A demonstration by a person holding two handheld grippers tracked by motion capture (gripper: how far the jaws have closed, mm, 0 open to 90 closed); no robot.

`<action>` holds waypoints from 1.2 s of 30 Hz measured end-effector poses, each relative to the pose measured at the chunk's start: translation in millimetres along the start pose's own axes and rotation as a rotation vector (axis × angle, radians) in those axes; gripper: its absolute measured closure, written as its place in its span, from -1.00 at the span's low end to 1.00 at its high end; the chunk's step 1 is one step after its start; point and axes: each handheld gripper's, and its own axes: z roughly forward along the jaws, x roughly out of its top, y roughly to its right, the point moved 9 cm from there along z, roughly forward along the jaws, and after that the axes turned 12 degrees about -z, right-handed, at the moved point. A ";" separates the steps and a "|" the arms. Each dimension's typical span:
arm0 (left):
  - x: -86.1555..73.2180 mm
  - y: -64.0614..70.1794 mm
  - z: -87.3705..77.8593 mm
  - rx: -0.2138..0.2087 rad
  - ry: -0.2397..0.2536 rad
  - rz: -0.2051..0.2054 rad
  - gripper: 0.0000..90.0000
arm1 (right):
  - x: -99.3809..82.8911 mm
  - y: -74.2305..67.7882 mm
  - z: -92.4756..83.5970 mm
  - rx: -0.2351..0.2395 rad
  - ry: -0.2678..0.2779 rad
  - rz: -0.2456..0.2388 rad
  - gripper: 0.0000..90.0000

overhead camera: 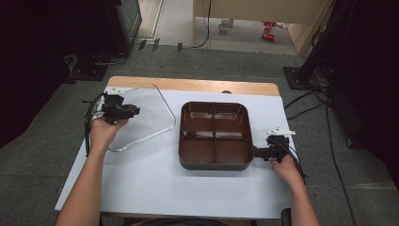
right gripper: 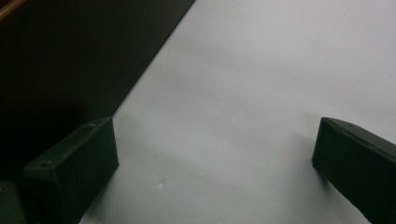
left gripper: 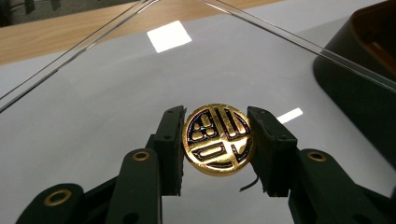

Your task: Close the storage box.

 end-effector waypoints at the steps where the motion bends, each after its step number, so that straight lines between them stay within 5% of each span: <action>1: 2.2 2.0 -3.2 -0.001 0.001 0.004 0.32 | 0.0 0.0 0.0 0.000 0.000 0.000 -1.00; 17: 18.9 65.8 -23.9 -0.129 0.019 0.069 0.32 | 0.0 0.0 0.0 0.000 0.000 -0.001 -1.00; 36: 3.2 156.0 -0.4 -0.194 -0.024 0.198 0.32 | -0.2 0.0 -0.1 0.000 0.000 -0.002 -1.00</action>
